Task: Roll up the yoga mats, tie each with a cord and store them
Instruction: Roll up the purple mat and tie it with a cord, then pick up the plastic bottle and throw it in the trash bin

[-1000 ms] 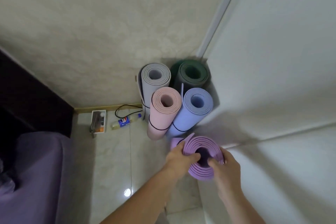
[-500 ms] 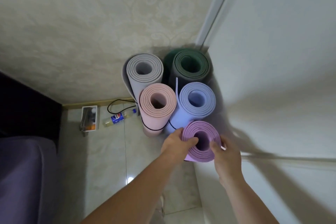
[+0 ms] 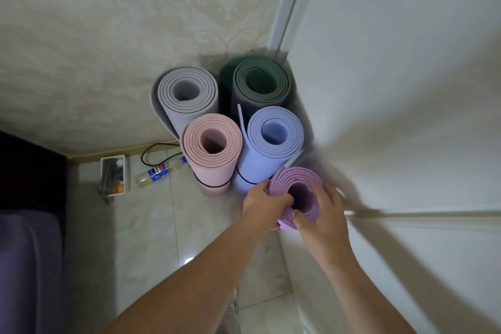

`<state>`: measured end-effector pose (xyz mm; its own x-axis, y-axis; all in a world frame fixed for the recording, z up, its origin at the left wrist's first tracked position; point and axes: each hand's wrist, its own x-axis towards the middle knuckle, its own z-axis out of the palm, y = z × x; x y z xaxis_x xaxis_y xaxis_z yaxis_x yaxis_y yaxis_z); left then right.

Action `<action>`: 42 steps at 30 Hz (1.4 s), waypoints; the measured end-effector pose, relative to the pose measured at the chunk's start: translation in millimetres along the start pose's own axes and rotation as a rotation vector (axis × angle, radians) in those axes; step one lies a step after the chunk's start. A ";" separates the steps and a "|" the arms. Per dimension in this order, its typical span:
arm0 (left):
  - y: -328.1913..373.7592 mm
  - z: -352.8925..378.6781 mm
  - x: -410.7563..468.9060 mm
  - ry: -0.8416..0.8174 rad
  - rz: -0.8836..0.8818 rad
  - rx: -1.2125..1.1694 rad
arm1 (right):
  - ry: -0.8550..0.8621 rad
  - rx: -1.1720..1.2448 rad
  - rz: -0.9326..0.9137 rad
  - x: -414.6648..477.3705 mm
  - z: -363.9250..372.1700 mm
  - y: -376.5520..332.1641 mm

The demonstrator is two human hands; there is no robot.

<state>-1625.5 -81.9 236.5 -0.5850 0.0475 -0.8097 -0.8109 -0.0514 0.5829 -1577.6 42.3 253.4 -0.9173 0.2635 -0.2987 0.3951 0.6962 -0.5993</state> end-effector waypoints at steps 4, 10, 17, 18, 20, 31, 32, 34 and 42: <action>-1.6 3.3 -0.9 -0.048 0.030 0.065 | 0.022 -0.200 0.016 0.3 -0.4 0.9; -1.1 -6.1 -2.8 -0.106 0.019 0.034 | -0.003 -0.354 -0.235 -13.7 10.0 5.1; 8.2 -27.1 -14.7 -0.085 0.036 0.100 | 0.004 -0.351 -0.245 -17.3 8.4 -14.9; 9.9 -33.5 -17.3 -0.076 0.023 0.086 | 0.008 -0.335 -0.271 -18.6 10.3 -22.7; 14.2 -51.0 -23.9 -0.060 -0.008 0.039 | -0.002 -0.296 -0.307 -20.0 18.6 -44.0; -11.2 -261.2 -42.6 0.231 -0.057 -0.080 | -0.444 -0.389 -0.404 -35.9 138.7 -164.4; -21.0 -283.7 -40.0 0.264 -0.088 -0.092 | -0.507 -0.445 -0.382 -37.7 155.3 -171.1; -36.8 -323.7 -33.9 0.321 -0.138 -0.111 | -0.589 -0.501 -0.345 -39.5 189.3 -184.1; -62.2 -397.7 58.7 0.386 -0.195 -0.112 | -0.717 -0.508 -0.283 1.3 341.0 -188.6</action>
<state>-1603.8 -472.6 125.5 -0.3557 -0.3076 -0.8825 -0.8867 -0.1875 0.4227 -1636.2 -316.4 112.8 -0.6590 -0.3196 -0.6809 -0.0640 0.9258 -0.3726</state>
